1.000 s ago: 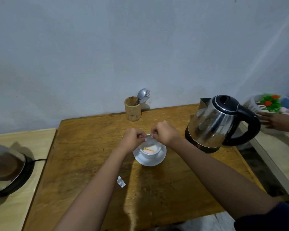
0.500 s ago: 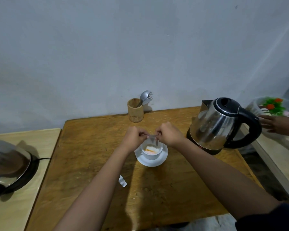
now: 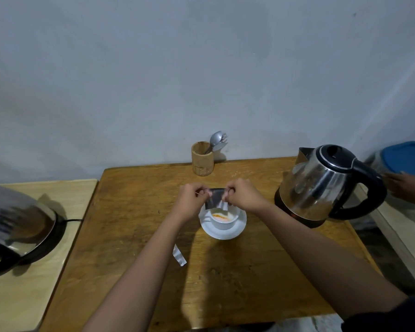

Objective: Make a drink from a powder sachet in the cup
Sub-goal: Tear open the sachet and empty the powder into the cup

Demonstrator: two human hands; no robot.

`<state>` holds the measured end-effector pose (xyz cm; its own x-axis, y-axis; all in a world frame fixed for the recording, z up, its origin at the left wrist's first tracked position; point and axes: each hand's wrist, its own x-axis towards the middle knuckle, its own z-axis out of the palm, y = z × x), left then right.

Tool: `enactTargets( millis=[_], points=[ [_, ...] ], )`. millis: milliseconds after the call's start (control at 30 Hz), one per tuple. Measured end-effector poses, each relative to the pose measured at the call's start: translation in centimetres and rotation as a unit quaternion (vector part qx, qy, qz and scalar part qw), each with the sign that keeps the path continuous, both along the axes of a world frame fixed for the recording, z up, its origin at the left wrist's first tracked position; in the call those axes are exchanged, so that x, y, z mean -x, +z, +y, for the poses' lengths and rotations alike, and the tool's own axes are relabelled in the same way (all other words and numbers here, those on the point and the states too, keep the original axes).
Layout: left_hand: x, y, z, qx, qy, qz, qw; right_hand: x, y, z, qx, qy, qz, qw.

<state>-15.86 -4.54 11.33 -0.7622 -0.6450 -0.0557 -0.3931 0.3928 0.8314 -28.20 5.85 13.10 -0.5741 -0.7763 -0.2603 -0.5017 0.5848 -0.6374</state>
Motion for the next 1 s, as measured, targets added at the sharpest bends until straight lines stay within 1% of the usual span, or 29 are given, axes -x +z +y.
enactTargets(
  millis=[167,300,400,533,600,667,800,1000],
  points=[
    [-4.0,-1.3,-1.1,-0.095,0.093,0.045,0.990,-3.1,-0.7,-1.9,0.051,-0.013,-0.088,0.995],
    [-8.3,-3.5,-1.5,-0.106,0.146,0.029,0.983,-7.0,-3.5,-3.3,0.036,0.025,-0.108,0.993],
    [-11.2,-6.0,-0.8,-0.109,0.177,-0.001,0.978,-9.7,-6.1,-3.9,0.000,0.043,-0.091,0.995],
    [-13.5,-8.8,0.9,-0.143,0.188,-0.041,0.971,-12.1,-9.2,-3.7,-0.044,0.083,-0.071,0.993],
    [-14.0,-9.7,1.7,-0.152,0.194,-0.060,0.967,-12.5,-10.2,-3.1,-0.048,0.089,-0.062,0.993],
    [-14.2,-10.4,2.4,-0.138,0.196,-0.085,0.967,-12.8,-10.7,-2.4,-0.046,0.100,-0.050,0.993],
    [-14.2,-11.1,3.3,-0.081,0.188,-0.121,0.971,-13.3,-11.0,-1.7,-0.028,0.118,-0.015,0.992],
    [-13.9,-11.0,4.3,-0.001,0.157,-0.158,0.975,-13.6,-10.8,-1.2,-0.041,0.135,0.031,0.990]
  ],
)
